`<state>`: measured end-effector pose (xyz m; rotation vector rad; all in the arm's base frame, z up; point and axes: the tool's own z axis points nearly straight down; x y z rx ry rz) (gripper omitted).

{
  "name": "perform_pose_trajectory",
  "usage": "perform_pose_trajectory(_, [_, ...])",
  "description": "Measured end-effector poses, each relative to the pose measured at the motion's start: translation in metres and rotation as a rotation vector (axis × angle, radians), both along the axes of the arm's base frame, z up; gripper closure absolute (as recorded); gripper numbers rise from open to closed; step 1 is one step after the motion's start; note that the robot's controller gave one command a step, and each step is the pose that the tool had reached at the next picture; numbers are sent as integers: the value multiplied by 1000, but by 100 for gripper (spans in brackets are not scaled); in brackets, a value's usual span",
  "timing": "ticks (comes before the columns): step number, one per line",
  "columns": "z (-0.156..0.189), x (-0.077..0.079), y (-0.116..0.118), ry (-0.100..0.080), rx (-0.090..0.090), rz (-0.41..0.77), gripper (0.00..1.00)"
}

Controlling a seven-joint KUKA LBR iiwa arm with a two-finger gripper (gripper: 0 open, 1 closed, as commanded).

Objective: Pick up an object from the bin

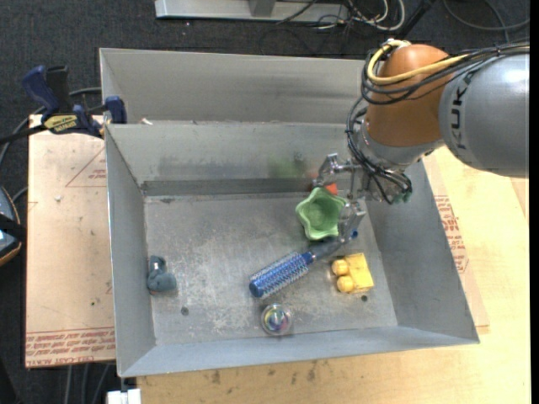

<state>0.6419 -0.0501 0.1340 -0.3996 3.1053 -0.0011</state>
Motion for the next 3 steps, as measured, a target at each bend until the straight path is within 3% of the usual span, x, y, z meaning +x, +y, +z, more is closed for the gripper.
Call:
perform_pose_trajectory(1, [-3, -1, 0, 4, 0, 0, 0])
perform_pose_trajectory(2, [-23, 0, 1, 1, -1, 143, 0])
perform_pose_trajectory(3, [-34, 3, 12, 0, 2, -127, 0])
